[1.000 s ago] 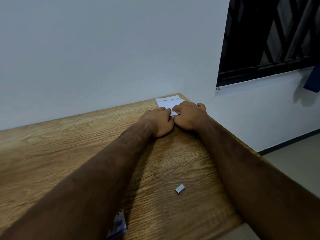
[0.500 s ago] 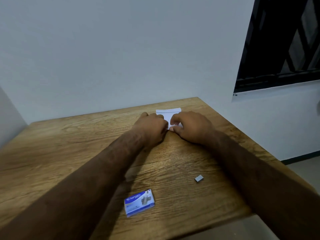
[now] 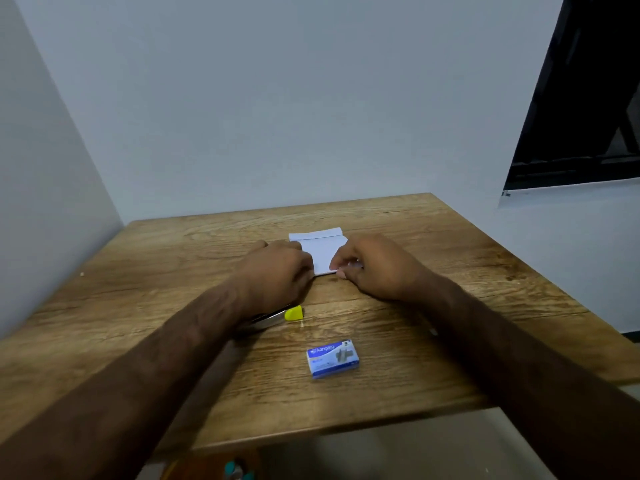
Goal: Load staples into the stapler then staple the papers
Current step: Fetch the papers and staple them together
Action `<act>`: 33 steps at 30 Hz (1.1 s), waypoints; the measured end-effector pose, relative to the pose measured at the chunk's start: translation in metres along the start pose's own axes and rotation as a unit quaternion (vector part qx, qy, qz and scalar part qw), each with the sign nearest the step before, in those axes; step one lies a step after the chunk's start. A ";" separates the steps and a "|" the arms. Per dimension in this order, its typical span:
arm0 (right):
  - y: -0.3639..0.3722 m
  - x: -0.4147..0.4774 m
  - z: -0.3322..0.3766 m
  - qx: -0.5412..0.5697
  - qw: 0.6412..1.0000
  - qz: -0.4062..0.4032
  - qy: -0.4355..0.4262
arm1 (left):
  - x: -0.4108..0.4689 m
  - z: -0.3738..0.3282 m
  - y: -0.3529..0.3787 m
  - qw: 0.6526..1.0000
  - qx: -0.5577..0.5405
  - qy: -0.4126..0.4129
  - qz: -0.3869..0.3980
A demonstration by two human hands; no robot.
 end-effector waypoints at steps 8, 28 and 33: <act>0.005 0.000 0.012 0.045 0.999 0.008 -0.011 | -0.023 0.013 -0.010 0.999 -0.038 -0.033 0.009; 0.005 0.025 -0.004 0.101 0.993 0.002 0.064 | -0.011 0.029 0.001 0.986 -0.131 -0.103 -0.010; 0.007 0.027 -0.003 0.081 0.994 -0.004 0.079 | -0.007 0.028 0.002 0.991 -0.110 -0.079 -0.022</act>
Point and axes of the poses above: each hand's wrist, its own x-axis towards the middle knuckle, its own y-axis out of the palm, z = x × y, the point moved 4 cm from there along x, towards the middle knuckle, and after that the axes turned 2 degrees about z, right-handed, at the moved point
